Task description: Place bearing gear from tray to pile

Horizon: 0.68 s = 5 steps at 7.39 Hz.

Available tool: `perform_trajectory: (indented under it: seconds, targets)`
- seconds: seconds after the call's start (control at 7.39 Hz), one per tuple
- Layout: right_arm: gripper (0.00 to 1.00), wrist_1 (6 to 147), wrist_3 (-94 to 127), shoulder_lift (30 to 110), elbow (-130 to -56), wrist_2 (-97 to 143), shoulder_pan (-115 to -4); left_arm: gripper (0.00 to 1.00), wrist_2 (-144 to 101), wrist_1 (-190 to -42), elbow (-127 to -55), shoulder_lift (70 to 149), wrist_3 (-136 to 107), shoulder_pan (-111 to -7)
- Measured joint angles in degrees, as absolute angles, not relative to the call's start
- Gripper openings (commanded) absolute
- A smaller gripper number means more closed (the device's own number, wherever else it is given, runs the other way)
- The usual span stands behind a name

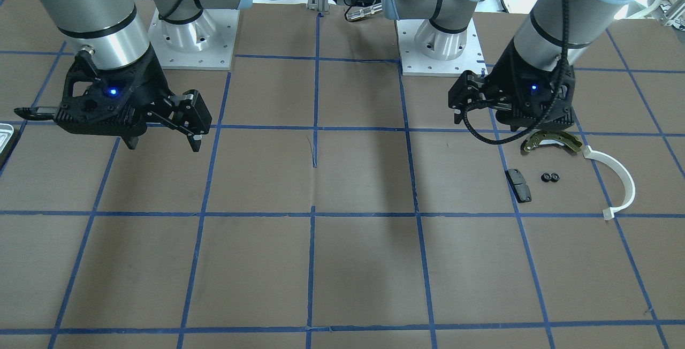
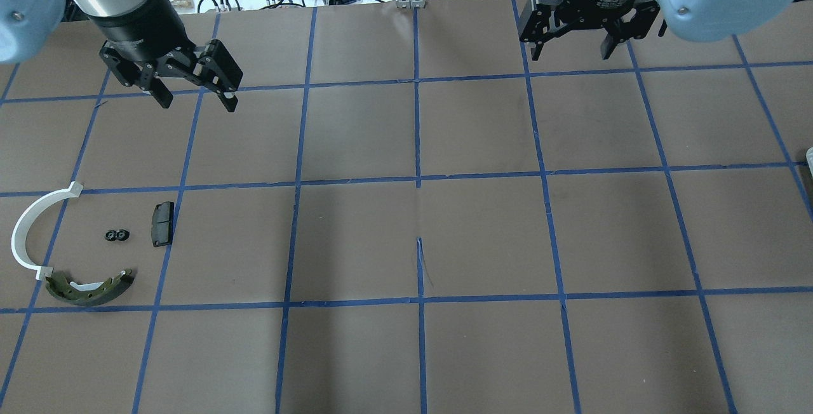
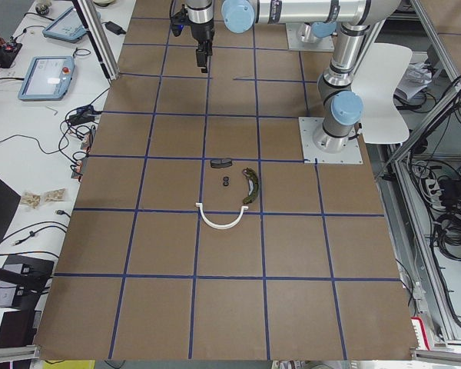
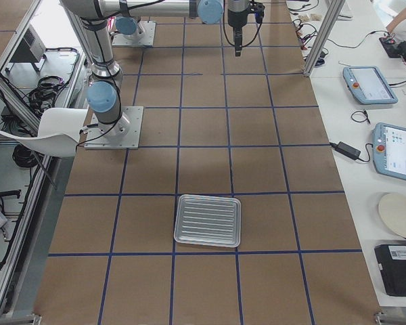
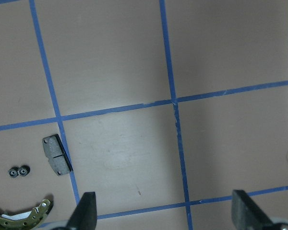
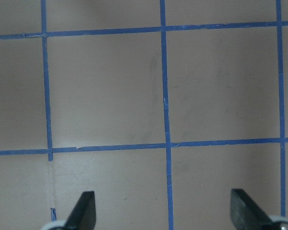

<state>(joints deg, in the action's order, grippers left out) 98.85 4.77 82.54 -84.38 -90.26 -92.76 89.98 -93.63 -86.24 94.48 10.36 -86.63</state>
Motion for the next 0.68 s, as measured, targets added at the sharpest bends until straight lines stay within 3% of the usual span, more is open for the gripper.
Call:
perform_trajectory:
  seconds: [0.68]
  targets:
    - [1.0, 98.9, 4.58, 82.53, -84.38, -90.26, -92.64, 1.0, 90.05, -92.24, -91.27, 91.14, 8.93, -87.36]
